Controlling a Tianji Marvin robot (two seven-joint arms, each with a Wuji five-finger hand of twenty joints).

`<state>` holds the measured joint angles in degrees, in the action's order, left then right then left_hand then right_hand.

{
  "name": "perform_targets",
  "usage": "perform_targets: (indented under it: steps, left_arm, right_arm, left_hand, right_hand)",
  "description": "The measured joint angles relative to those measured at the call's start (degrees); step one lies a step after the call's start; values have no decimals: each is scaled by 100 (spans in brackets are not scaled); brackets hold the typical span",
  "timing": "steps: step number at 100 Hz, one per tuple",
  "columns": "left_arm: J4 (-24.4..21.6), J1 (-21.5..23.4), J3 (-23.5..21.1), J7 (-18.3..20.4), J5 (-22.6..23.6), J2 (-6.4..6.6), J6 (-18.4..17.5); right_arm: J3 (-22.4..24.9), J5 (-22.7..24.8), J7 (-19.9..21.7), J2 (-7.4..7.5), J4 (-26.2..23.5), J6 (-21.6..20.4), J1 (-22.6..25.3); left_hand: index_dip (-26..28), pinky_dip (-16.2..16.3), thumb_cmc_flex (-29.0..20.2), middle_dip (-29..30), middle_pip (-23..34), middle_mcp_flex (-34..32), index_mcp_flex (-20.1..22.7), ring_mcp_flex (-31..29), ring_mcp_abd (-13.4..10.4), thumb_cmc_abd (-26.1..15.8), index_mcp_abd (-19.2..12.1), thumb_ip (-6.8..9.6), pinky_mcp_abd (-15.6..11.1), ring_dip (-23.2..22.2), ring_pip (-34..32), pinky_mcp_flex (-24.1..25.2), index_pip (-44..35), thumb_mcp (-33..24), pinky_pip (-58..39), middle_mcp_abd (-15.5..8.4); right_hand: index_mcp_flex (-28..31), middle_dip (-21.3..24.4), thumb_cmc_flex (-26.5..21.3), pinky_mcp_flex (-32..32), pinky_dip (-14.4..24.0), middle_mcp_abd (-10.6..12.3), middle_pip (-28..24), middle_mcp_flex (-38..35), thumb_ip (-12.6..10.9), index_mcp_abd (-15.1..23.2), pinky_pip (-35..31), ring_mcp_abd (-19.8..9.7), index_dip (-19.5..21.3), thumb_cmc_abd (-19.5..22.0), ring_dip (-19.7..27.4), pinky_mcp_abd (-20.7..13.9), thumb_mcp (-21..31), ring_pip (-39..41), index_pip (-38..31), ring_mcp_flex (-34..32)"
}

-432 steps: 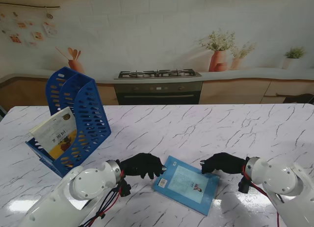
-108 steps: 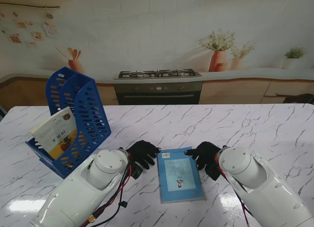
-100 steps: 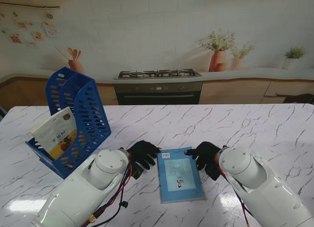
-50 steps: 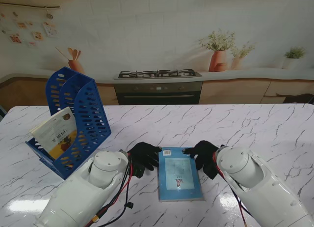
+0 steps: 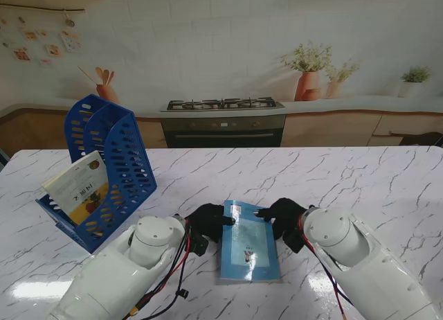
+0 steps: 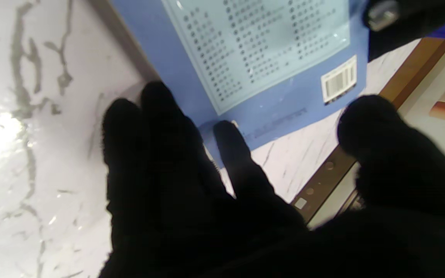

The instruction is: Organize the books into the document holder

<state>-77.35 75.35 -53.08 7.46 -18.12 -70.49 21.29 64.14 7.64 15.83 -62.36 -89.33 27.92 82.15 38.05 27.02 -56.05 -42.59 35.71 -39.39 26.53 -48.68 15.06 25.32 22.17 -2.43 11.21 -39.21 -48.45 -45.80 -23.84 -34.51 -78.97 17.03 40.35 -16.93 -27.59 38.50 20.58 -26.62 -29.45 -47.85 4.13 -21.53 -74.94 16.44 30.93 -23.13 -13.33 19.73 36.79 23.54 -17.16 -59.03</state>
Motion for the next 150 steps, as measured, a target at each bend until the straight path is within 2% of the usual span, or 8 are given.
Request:
perform_targets:
  steps: [7, 13, 23, 40, 49, 62, 96, 150]
  left_arm:
    - [37, -20, 48, -72, 91, -14, -56]
    - [62, -5, 51, -183, 92, -43, -145]
    - [99, 100, 31, -310, 93, -69, -617]
    - [-142, 415, -131, -680, 168, -85, -935]
    - [-497, 651, -287, -976, 166, -89, -1028]
    - [-942, 854, -465, -1056, 103, -86, -1093]
    - [-1522, 978, -633, -1326, -25, -82, -1225]
    - [-1765, 736, -497, -1759, 121, -143, -1452]
  right_arm:
    - [33, 0, 10, -1, -18, -44, 38]
    - [72, 10, 37, -1, -55, -80, 87]
    - [164, 52, 38, -2, -145, -134, 209]
    - [342, 172, -344, -95, -304, -200, 503]
    - [510, 278, -444, -157, -398, -239, 641]
    - [642, 144, -471, -168, -422, -222, 683]
    - [843, -768, -59, -161, -259, -698, 593]
    - [889, -1873, 840, -108, 247, -1135, 268]
  left_hand:
    - [317, -274, -400, -553, -311, -633, -215, -300, -142, 192, -475, -180, -136, -195, -220, -305, -2446, 139, -222, -264]
    - [81, -467, -400, -561, -658, -926, -219, -520, -150, 401, -549, -180, -138, -269, -222, -472, -3276, 81, -326, -372]
    - [-64, -723, -356, -561, -946, -1191, -153, -716, -180, 600, -550, -180, -135, -388, -211, -679, -3467, -91, -337, -516]
    - [-10, -893, -304, -635, -1095, -1485, 17, -856, -200, 838, -666, -180, -125, -576, -101, -813, -3478, -214, -445, -661]
    - [183, -905, -258, -833, -1216, -1613, 77, -857, -193, 911, -880, -181, -99, -720, -98, -825, -3478, -227, -516, -838]
    - [455, -906, -248, -1059, -1343, -1717, 141, -858, -186, 977, -1277, -182, -67, -755, 6, -830, -3480, -237, -629, -1023]
    - [593, -906, -229, -1215, -1401, -1767, 144, -858, -144, 1041, -1310, -182, -43, -865, 32, -859, -3516, -237, -661, -1047]
    - [603, -906, -219, -1317, -1431, -1774, 145, -938, -139, 1058, -1310, -182, -37, -1086, -120, -941, -3516, -237, -677, -1048]
  right_hand:
    - [0, 7, 0, -82, -1, 0, 64, 17, 0, 16, 0, -13, 0, 0, 0, 0, 1, -64, 0, 10]
    - [0, 11, 0, -195, -2, 44, 181, 32, 0, 231, 0, -64, 0, 0, 0, 0, 1, -95, -1, 85]
    - [-9, 95, 0, -371, 26, 206, 339, 79, 0, 606, -29, -227, 127, 1, 27, -16, -31, -209, -145, 160]
    - [-295, 245, 60, -949, 199, 1270, 658, 461, 0, 975, -71, -647, 279, 72, -45, -28, -208, -304, -308, 709]
    - [-418, 238, 179, -1268, 221, 1477, 713, 694, 0, 1178, 66, -563, 279, 149, -27, -31, -397, -489, -147, 1010]
    - [-555, 247, 186, -1601, 269, 1557, 848, 823, 0, 1308, 299, -413, 279, 210, -27, -31, -604, -717, 21, 1299]
    - [-722, 247, 458, -3204, -82, 1748, 1280, 990, 0, 1384, 1740, -363, 279, 212, -27, -27, -765, -1263, 104, 1998]
    - [-1092, 247, 898, -3545, -135, 1728, 1672, 1193, 0, 1293, 2302, -210, 192, 419, -27, -9, -769, -1534, 311, 2213]
